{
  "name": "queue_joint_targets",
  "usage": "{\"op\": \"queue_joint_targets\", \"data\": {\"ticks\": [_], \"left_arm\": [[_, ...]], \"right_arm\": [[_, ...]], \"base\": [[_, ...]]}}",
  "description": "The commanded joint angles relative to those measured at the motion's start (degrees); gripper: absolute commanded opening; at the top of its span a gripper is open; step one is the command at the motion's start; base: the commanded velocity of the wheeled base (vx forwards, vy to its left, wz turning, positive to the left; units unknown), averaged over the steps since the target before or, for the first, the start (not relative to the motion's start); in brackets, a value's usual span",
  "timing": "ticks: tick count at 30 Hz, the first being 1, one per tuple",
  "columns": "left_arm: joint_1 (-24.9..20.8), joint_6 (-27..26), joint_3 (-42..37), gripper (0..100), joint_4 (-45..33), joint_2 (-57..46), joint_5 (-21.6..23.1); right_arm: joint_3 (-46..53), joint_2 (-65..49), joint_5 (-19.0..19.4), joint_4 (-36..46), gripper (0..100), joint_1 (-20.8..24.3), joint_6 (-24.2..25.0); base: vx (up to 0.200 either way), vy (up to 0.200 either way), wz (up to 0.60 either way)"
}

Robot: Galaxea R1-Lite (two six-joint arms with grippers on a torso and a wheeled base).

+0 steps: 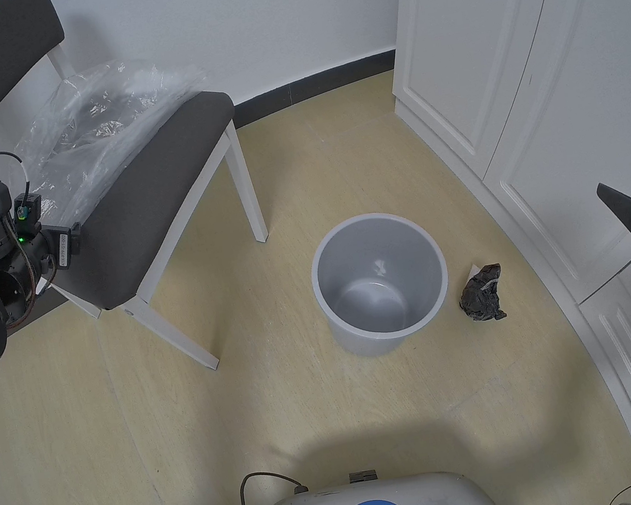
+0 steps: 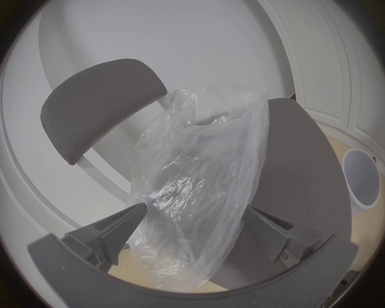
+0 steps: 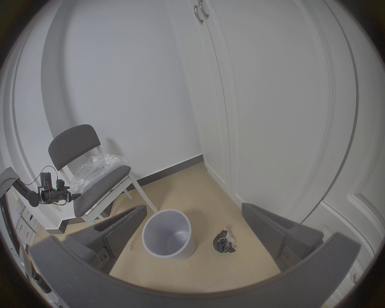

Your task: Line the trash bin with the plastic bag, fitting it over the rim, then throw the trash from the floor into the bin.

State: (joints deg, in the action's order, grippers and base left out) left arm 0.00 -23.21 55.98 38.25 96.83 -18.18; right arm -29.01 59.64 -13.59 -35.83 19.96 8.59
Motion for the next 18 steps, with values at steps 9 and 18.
{"op": "queue_joint_targets", "data": {"ticks": [9,18], "left_arm": [[4.22,-0.43,7.83,100,-1.60,0.38,0.07],[7.47,0.71,17.23,100,-12.77,-2.52,2.36]], "right_arm": [[0.01,-0.31,-0.03,-0.03,100,-0.18,0.02],[0.01,-0.22,0.06,-0.03,100,-0.18,0.02]], "base": [[0.000,0.000,0.00],[0.000,0.000,0.00]]}}
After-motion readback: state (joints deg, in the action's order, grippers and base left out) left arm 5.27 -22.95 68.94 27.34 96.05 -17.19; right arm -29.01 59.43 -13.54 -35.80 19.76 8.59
